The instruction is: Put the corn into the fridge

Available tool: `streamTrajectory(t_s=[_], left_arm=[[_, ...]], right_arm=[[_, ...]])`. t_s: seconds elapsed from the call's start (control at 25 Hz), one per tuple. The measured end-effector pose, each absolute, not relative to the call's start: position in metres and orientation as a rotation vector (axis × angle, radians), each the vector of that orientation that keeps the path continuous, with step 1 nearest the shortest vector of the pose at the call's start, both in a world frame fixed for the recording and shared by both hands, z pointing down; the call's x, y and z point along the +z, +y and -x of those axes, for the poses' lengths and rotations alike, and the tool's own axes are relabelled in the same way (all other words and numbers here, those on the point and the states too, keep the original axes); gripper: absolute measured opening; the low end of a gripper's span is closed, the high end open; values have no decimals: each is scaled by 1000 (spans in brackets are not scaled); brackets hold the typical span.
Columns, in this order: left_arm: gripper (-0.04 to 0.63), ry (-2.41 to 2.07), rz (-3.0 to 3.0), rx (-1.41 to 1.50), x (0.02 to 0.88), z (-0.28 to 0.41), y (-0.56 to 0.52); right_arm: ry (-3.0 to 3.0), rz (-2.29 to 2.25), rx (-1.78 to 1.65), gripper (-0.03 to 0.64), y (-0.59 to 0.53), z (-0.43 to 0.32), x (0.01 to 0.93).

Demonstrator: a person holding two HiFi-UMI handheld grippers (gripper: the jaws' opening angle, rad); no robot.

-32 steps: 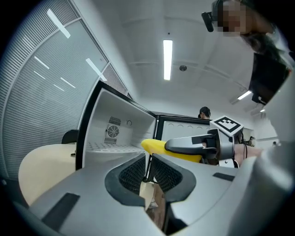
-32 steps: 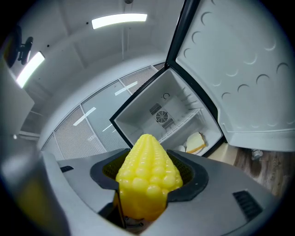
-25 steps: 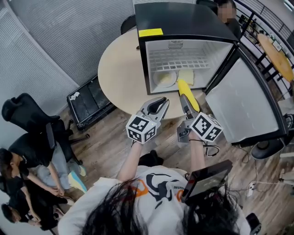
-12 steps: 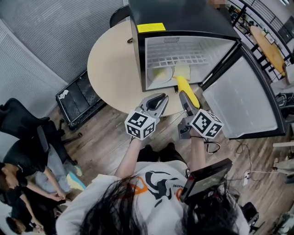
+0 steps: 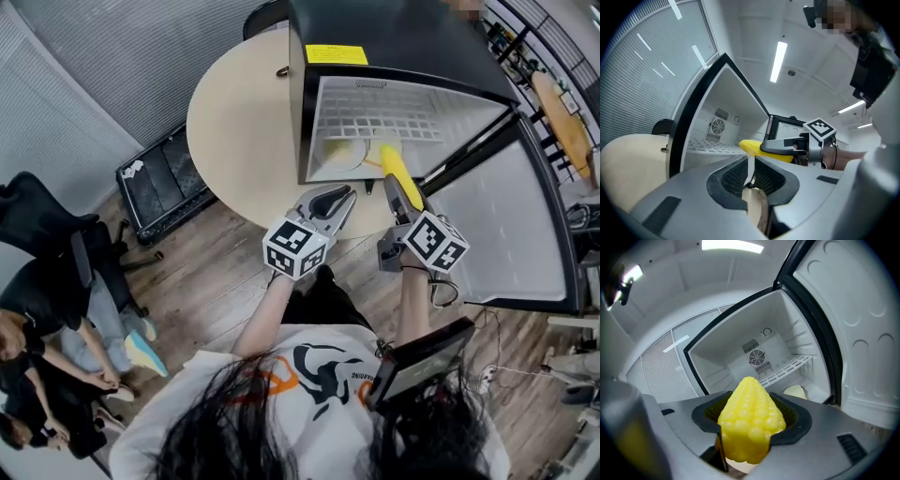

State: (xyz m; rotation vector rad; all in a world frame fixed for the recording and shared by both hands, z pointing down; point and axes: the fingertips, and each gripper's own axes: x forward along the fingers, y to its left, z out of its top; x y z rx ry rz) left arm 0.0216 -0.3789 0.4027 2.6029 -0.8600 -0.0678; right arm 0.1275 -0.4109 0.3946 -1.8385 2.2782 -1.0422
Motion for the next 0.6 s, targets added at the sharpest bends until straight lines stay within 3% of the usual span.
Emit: streamTrajectory(t_s=[0.4, 0.6], left_arm=[[44, -944, -2583, -53, 400, -35, -420], [43, -989, -2666, -22, 480, -28, -345]], right_arm=[[2638, 1735, -975, 255, -499, -138, 412], [2855, 1618, -808, 255, -457, -112, 502]])
